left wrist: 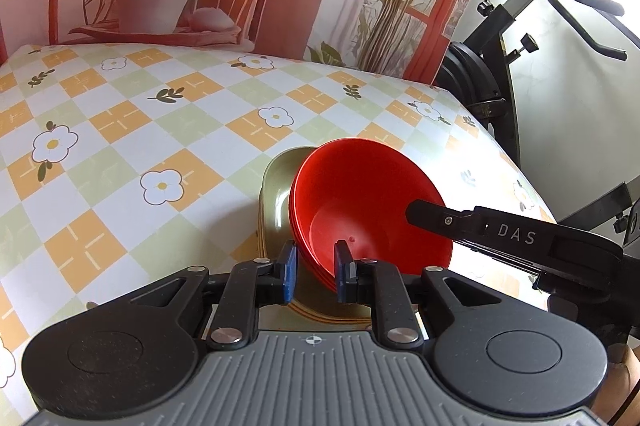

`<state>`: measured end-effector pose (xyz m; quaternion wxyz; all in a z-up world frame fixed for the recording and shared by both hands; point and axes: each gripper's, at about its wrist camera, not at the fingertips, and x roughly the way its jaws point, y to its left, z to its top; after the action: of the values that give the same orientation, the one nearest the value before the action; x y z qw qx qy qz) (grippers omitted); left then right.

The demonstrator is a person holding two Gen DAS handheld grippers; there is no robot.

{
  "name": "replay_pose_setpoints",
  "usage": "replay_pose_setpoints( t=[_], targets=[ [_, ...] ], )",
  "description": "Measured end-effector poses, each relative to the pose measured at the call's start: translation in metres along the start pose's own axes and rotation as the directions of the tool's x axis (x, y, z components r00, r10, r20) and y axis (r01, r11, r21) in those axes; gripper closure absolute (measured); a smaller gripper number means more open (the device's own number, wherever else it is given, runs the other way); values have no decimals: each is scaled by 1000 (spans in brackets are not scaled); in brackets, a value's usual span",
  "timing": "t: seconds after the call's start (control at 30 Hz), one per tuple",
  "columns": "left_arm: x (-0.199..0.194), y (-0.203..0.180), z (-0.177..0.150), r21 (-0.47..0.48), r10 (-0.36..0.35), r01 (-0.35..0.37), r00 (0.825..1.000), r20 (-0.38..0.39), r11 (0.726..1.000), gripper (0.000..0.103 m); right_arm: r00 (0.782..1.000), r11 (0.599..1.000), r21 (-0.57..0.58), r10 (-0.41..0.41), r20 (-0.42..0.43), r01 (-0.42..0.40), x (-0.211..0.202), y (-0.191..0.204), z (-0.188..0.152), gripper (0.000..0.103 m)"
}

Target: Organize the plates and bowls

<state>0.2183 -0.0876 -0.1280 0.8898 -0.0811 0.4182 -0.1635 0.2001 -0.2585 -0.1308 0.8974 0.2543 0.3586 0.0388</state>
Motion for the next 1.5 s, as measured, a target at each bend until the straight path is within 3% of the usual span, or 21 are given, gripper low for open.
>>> replay_pose_setpoints(
  t=[0.5, 0.63, 0.7, 0.83, 0.97, 1.13, 1.27, 1.4, 1.5],
  targets=[
    [-1, 0, 1, 6, -1, 1, 1000, 3, 1000, 80, 1000, 1000, -1, -8, -5, 8, 3, -1, -3, 88],
    [-3, -1, 1, 19, 6, -6, 1000, 9, 1000, 77, 1000, 1000, -9, -7, 11, 7, 1, -1, -1, 82],
    [-5, -1, 3, 27, 12, -13, 1000, 18, 1000, 66, 1000, 1000, -15, -9, 12, 9, 0, 0, 0, 80],
    [-13, -4, 7, 44, 25, -27, 999, 41, 999, 59, 1000, 1000, -20, -19, 22, 19, -3, 1, 3, 74],
    [-24, -5, 12, 57, 48, -52, 996, 74, 997, 39, 998, 999, -35, -34, 52, 36, -12, 4, 8, 69],
    [-40, -2, 19, 48, 84, -90, 990, 112, 995, 29, 995, 996, -79, -35, 97, 43, -27, 11, 15, 45],
    [-57, -1, 23, 52, 109, -119, 980, 165, 991, 12, 990, 991, -121, -39, 138, 56, -41, 20, 21, 31],
    [-77, -3, 29, 56, 122, -137, 969, 216, 989, 7, 983, 986, -159, -27, 182, 57, -57, 30, 28, 15],
    [-94, -3, 31, 51, 127, -145, 956, 266, 988, 2, 977, 980, -190, -16, 211, 56, -71, 40, 34, 9]
  ],
)
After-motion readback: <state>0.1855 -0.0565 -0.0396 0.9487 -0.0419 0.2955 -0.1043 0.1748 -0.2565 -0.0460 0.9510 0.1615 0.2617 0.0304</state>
